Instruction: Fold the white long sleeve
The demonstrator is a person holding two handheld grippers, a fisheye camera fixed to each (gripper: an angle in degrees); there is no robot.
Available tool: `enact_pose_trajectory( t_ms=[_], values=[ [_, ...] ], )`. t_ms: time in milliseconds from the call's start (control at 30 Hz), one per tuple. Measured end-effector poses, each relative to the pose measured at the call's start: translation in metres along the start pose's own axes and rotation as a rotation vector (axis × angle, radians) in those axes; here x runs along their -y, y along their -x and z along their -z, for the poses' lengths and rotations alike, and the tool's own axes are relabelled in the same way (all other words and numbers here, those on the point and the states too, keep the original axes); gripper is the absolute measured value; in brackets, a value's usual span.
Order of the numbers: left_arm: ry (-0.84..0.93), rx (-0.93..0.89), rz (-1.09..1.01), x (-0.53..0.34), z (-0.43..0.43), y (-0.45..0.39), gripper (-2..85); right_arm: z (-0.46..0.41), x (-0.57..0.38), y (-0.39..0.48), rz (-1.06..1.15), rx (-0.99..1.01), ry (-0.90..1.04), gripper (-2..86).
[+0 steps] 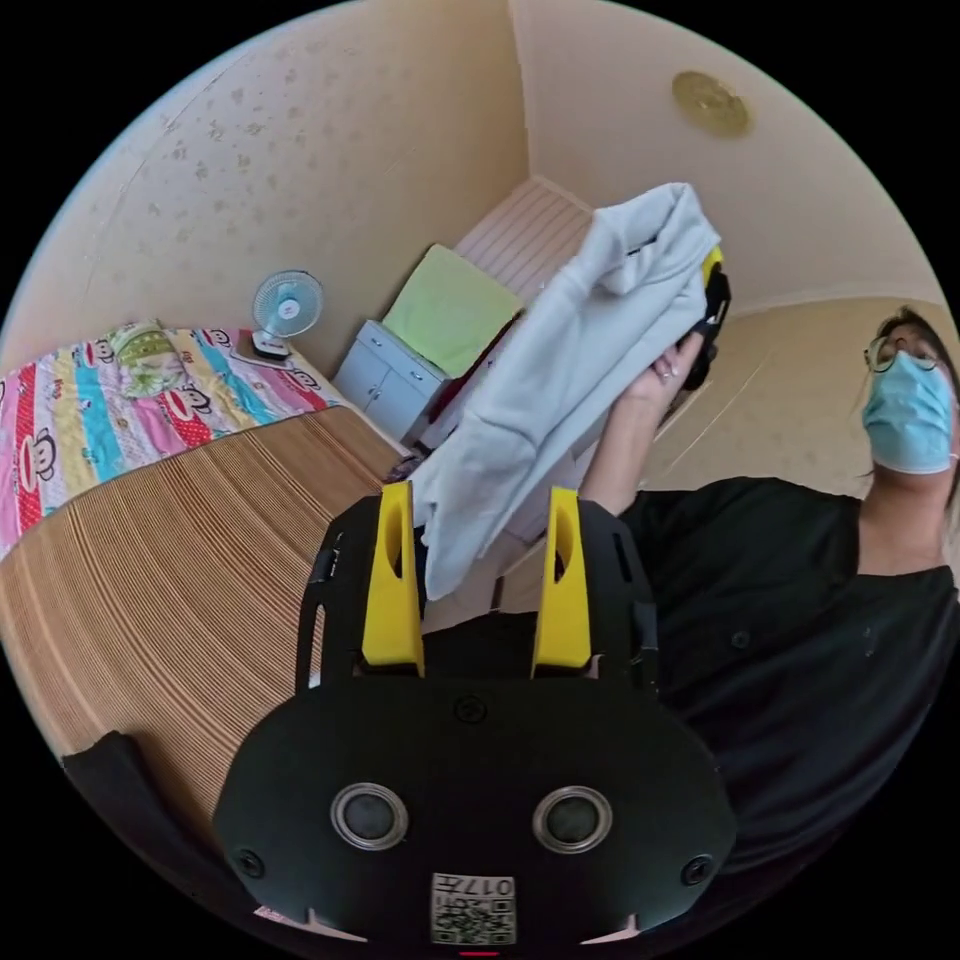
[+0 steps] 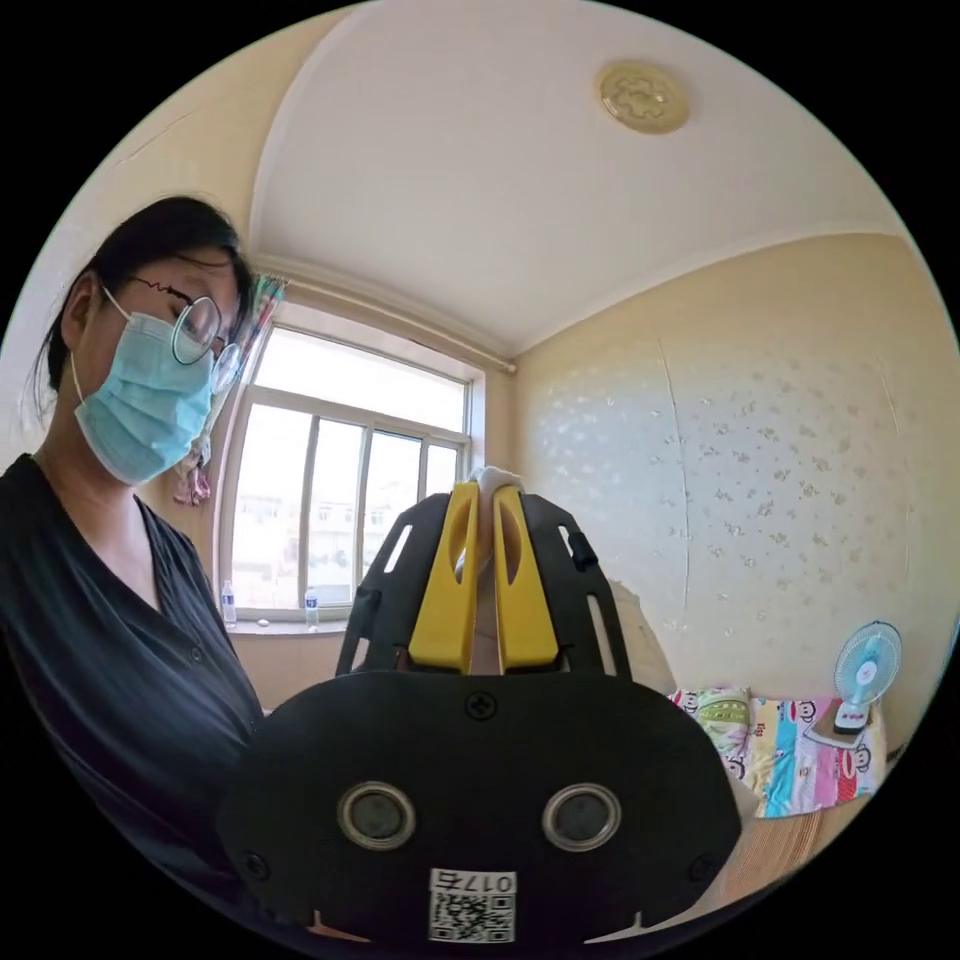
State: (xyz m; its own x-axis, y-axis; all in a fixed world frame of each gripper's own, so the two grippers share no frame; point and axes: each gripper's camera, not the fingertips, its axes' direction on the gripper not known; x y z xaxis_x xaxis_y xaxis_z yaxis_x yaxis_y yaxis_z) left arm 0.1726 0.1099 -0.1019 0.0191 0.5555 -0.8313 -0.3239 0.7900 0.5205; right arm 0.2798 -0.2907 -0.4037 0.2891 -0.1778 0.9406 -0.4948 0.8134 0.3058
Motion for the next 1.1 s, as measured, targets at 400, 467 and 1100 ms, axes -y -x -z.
enact_pose_trajectory(
  t_ms=[400, 467, 1100],
  values=[
    [-0.281, 0.318, -0.204, 0.011, 0.069, -0.112, 4.7, 0.026, 0.037, -0.068, -0.130, -0.332, 0.191, 2.2],
    [-0.348, 0.292, -0.210, 0.020, 0.115, -0.105, 4.2, 0.024, 0.040, -0.093, -0.159, -0.245, 0.257, 2.3],
    [-0.230, 0.529, -0.085, 0.204, 0.224, -0.072, 4.0, -0.183, 0.139, -0.357, -0.401, 0.004, 0.894, 2.7]
  ],
)
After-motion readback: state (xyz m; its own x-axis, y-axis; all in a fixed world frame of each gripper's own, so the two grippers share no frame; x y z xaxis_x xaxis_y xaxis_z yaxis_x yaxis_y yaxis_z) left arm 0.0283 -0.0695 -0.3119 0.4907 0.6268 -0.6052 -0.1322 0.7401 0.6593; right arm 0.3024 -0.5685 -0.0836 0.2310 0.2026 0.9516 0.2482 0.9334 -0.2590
